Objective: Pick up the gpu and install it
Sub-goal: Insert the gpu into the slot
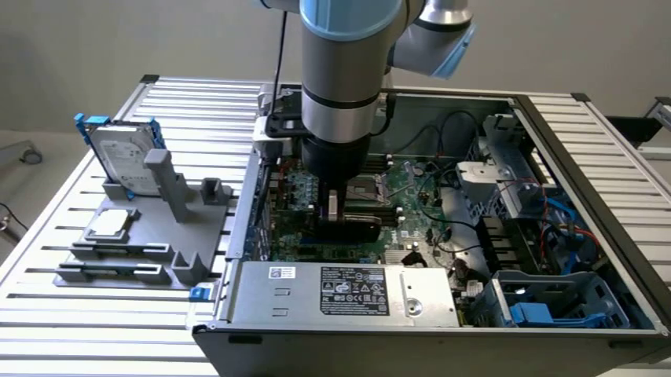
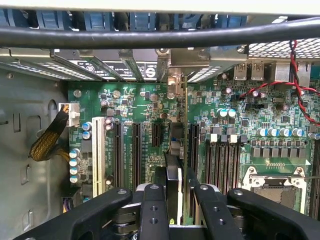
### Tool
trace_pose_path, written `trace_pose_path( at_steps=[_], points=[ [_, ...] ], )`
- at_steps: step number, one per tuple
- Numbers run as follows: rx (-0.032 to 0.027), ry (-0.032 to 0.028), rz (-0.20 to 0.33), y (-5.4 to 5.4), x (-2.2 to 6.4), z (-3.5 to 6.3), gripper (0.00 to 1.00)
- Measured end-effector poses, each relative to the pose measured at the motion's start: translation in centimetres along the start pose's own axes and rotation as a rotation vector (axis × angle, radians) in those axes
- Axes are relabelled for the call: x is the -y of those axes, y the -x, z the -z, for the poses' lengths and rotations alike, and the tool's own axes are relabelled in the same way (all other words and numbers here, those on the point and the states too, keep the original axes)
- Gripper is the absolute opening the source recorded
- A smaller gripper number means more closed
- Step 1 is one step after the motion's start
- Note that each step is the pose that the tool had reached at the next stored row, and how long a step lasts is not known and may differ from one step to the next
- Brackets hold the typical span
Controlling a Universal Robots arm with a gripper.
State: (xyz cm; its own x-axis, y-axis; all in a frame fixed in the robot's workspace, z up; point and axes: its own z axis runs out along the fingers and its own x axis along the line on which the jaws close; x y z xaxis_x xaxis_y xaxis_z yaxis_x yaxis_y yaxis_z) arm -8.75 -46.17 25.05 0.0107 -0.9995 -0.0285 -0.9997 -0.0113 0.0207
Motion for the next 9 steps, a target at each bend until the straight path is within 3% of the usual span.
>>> trace_pose_path(
  at_steps=[9],
  points=[
    [0.0002,0.0012,0.0,-0.02,-0.04,0.0,0.26]
  ],
)
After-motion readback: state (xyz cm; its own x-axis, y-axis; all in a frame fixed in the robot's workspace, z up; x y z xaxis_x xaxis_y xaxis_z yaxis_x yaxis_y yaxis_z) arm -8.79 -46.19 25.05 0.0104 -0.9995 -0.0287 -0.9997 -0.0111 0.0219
